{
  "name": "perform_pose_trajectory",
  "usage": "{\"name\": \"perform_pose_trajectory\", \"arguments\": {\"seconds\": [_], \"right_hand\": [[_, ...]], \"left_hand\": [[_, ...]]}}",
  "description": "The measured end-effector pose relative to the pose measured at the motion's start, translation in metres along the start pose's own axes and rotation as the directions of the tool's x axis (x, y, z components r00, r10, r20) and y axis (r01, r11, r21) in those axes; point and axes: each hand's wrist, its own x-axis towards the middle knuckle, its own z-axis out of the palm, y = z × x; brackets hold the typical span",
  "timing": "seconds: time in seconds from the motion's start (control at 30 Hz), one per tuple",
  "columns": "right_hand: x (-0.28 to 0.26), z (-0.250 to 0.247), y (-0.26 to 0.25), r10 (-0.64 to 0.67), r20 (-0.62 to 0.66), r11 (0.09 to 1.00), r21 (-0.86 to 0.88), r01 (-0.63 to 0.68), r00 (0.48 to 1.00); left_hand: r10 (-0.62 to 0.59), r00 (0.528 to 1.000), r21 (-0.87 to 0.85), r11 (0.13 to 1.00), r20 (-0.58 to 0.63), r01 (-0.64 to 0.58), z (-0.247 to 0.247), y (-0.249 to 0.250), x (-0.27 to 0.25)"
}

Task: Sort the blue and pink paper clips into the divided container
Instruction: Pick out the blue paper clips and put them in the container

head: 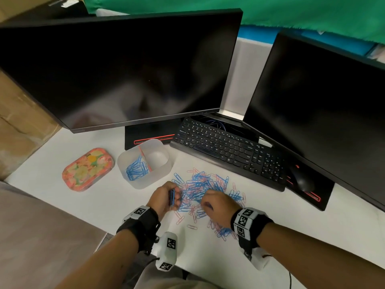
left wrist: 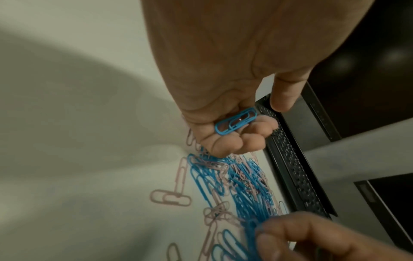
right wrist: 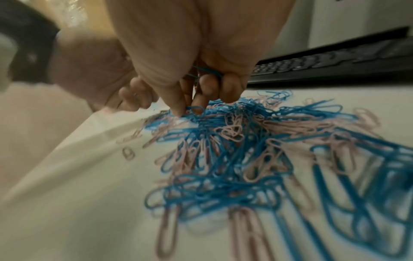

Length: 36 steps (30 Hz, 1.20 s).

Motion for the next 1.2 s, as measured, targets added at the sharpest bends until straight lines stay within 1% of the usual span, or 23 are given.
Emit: {"name": "perform_pose_trajectory", "arguments": {"seconds": [0.03, 0.07, 0.1, 0.13, 0.17, 0.2, 0.27, 0.3, 0.33, 0.37, 0.4, 0.43, 0.53, 0.7, 0.77, 0.83, 0.87, 0.93, 1.0, 1.1, 1.2], "right_hand": [[0.000, -0.002, 0.000, 0.025, -0.029, 0.998, 0.064, -0.023, 0.999], [0.000, -0.005, 0.000, 0.066, -0.055, 0.988, 0.140, -0.058, 0.996], [0.001, -0.008, 0.001, 0.117, -0.073, 0.969, 0.226, -0.098, 0.991], [0.001, -0.010, 0.001, 0.170, -0.083, 0.942, 0.306, -0.138, 0.982], [0.002, -0.012, 0.003, 0.224, -0.091, 0.914, 0.366, -0.176, 0.970], [0.003, -0.014, 0.005, 0.278, -0.095, 0.886, 0.410, -0.217, 0.956], [0.006, -0.017, 0.008, 0.370, -0.084, 0.814, 0.510, -0.279, 0.925], [0.007, -0.020, 0.010, 0.403, -0.070, 0.771, 0.563, -0.297, 0.913], [0.008, -0.022, 0.011, 0.428, -0.053, 0.729, 0.611, -0.310, 0.902], [0.009, -0.025, 0.012, 0.454, -0.034, 0.684, 0.653, -0.324, 0.890], [0.009, -0.027, 0.012, 0.476, -0.018, 0.642, 0.691, -0.334, 0.879], [0.009, -0.029, 0.012, 0.493, -0.006, 0.607, 0.719, -0.339, 0.870], [0.007, -0.031, 0.015, 0.517, 0.005, 0.547, 0.767, -0.335, 0.856], [0.005, -0.035, 0.018, 0.559, 0.050, 0.471, 0.802, -0.366, 0.828], [0.005, -0.036, 0.019, 0.568, 0.077, 0.413, 0.835, -0.364, 0.819], [0.005, -0.038, 0.018, 0.574, 0.094, 0.358, 0.865, -0.352, 0.814], [0.006, -0.039, 0.017, 0.573, 0.099, 0.337, 0.877, -0.344, 0.814], [0.007, -0.042, 0.016, 0.572, 0.110, 0.296, 0.897, -0.330, 0.813], [0.008, -0.045, 0.015, 0.583, 0.121, 0.256, 0.911, -0.323, 0.804], [0.010, -0.050, 0.012, 0.590, 0.156, 0.194, 0.925, -0.327, 0.792], [0.012, -0.053, 0.008, 0.573, 0.213, 0.122, 0.932, -0.340, 0.791]], "left_hand": [[0.006, 1.000, 0.057, 0.998, 0.012, -0.007, 0.000, -0.001, 0.001], [0.041, 0.999, 0.175, 0.984, 0.015, -0.043, 0.000, -0.003, 0.003], [0.101, 0.995, 0.341, 0.935, 0.017, -0.100, 0.000, -0.005, 0.004], [0.174, 0.984, 0.514, 0.842, 0.027, -0.163, 0.001, -0.008, 0.004], [0.240, 0.969, 0.658, 0.720, 0.061, -0.220, 0.004, -0.011, 0.004], [0.276, 0.954, 0.755, 0.598, 0.120, -0.268, 0.007, -0.013, 0.003], [0.284, 0.927, 0.868, 0.363, 0.243, -0.339, 0.018, -0.019, 0.000], [0.288, 0.910, 0.894, 0.249, 0.299, -0.372, 0.024, -0.023, 0.000], [0.299, 0.890, 0.904, 0.151, 0.343, -0.399, 0.029, -0.027, 0.000], [0.313, 0.873, 0.905, 0.081, 0.375, -0.418, 0.033, -0.030, 0.001], [0.320, 0.865, 0.906, 0.046, 0.386, -0.421, 0.036, -0.034, 0.003], [0.319, 0.867, 0.910, 0.036, 0.382, -0.414, 0.038, -0.036, 0.005], [0.310, 0.879, 0.925, 0.002, 0.361, -0.381, 0.040, -0.041, 0.010], [0.291, 0.877, 0.919, -0.018, 0.382, -0.394, 0.041, -0.039, 0.012], [0.284, 0.879, 0.919, -0.023, 0.384, -0.394, 0.042, -0.037, 0.013], [0.275, 0.884, 0.921, -0.009, 0.377, -0.390, 0.043, -0.035, 0.012], [0.275, 0.887, 0.921, 0.014, 0.372, -0.390, 0.043, -0.035, 0.013], [0.281, 0.894, 0.915, 0.108, 0.348, -0.389, 0.042, -0.033, 0.012], [0.303, 0.902, 0.889, 0.245, 0.308, -0.386, 0.040, -0.029, 0.011], [0.325, 0.913, 0.829, 0.416, 0.248, -0.374, 0.039, -0.023, 0.010], [0.269, 0.944, 0.723, 0.612, 0.193, -0.322, 0.038, -0.016, 0.009]]}}
